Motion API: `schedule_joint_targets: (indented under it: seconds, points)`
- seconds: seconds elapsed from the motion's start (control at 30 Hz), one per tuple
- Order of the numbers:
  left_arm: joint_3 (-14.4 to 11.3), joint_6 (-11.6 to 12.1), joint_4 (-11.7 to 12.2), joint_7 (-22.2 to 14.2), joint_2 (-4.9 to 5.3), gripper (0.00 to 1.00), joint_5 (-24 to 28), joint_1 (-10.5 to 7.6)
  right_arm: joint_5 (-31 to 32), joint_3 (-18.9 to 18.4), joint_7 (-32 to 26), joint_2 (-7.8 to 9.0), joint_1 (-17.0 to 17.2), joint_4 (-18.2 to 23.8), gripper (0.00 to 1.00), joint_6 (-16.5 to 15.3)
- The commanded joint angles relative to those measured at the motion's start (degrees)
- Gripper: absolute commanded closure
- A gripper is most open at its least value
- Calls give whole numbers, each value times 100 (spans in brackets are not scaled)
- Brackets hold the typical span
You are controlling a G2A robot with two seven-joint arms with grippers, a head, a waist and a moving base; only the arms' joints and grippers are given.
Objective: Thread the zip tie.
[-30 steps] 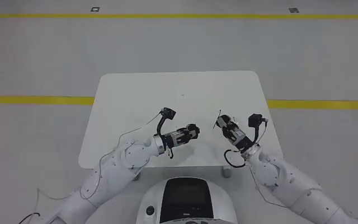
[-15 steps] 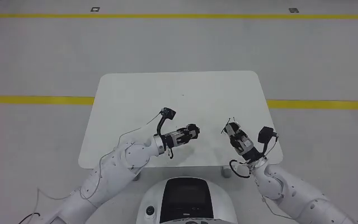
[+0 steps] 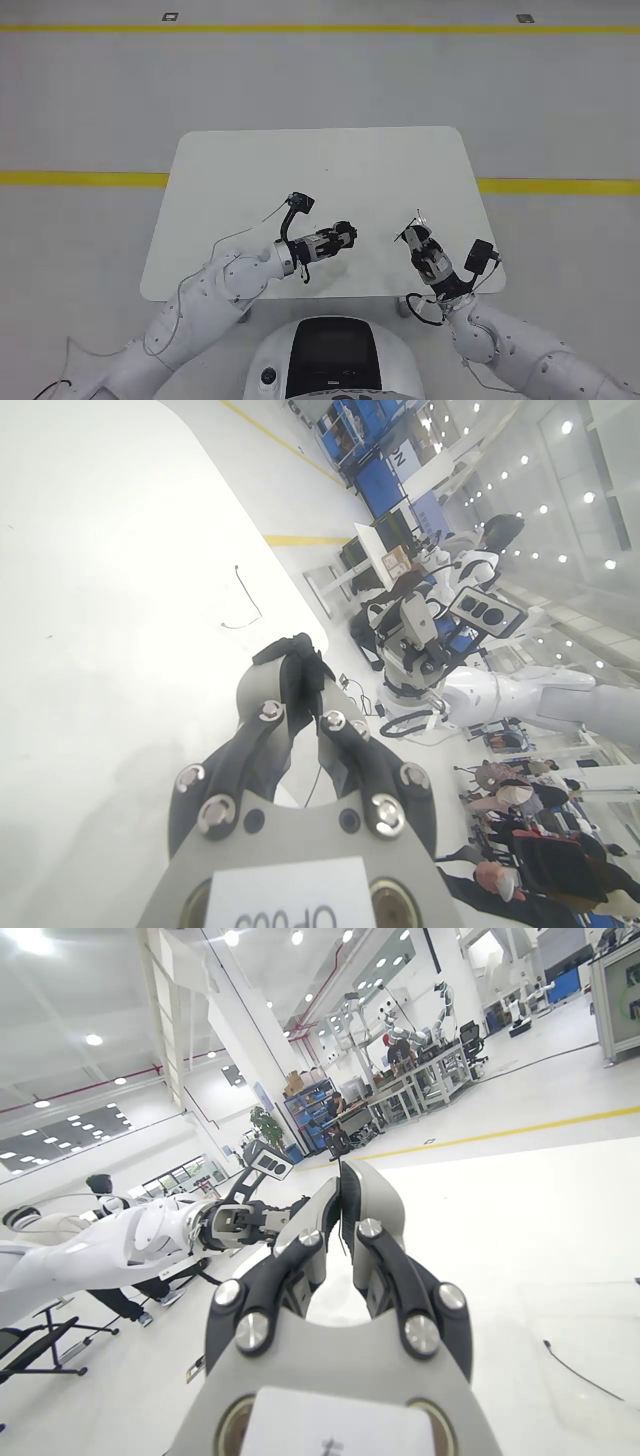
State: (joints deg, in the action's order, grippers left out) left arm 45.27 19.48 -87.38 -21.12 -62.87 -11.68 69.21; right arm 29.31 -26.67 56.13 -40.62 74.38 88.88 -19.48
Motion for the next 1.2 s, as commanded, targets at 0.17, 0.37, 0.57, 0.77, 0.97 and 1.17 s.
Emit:
schedule_joint_targets:
  seconds: [0.17, 0.37, 0.57, 0.77, 0.97, 1.17]
  points:
    - [0, 0, 0, 0, 0, 100, 0, 0, -94, 289, 162, -24, -241, -15, 100, 0]
    - [0, 0, 0, 0, 0, 100, 0, 0, -94, 289, 162, -24, -241, -15, 100, 0]
    - [0, 0, 0, 0, 0, 100, 0, 0, 24, 121, 166, -90, -182, -39, 100, 0]
    - [0, 0, 0, 0, 0, 100, 0, 0, 412, 316, 551, -305, -168, 7, 100, 0]
    - [0, 0, 0, 0, 0, 100, 0, 0, 366, 668, 697, -561, -446, -286, 100, 0]
    - [0, 0, 0, 0, 0, 100, 0, 0, 158, 999, 766, -806, -756, -614, 100, 0]
